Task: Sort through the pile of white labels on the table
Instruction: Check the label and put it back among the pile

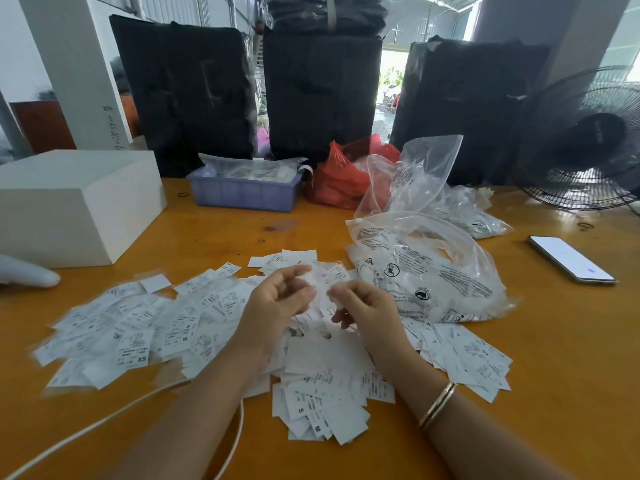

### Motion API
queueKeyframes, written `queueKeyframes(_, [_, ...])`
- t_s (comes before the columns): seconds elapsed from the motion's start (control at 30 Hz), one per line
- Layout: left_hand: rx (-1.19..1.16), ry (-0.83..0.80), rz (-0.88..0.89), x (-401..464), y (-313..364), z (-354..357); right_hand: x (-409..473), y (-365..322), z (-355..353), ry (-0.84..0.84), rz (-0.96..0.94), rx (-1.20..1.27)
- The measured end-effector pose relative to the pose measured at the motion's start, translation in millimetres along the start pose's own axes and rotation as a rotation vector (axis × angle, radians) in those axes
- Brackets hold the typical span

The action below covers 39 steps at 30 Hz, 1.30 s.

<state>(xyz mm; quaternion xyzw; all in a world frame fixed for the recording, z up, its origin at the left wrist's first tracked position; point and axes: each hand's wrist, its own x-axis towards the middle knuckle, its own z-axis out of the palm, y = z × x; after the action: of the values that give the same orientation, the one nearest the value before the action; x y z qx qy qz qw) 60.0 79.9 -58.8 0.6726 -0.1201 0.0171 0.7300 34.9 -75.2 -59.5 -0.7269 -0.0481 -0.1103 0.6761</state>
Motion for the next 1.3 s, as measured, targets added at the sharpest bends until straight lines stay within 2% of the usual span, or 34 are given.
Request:
queueKeyframes(0.17, [0.02,-0.062,-0.099,-1,1,3,-1,-1,3,-0.032,-0.078,-0.145])
queueKeyframes(0.43, [-0.193,-0.172,-0.263,0,5,1,1,1,2,0.05,-0.17,-0.213])
queueKeyframes(0.6, [-0.177,-0.116,-0.261,0,2,-1,1,2,3,0.054,-0.221,-0.249])
queueKeyframes(0.73, [-0.178,0.017,-0.198,3,2,-3,2,1,0,0.158,-0.194,-0.055])
queueKeyframes(0.87, [-0.264,0.026,-0.141,2,5,-3,1,-2,-1,0.151,-0.16,0.157])
queueKeyframes(1.3, [-0.239,0.045,-0.088,3,4,-3,4,-2,-10,0.087,-0.037,0.363])
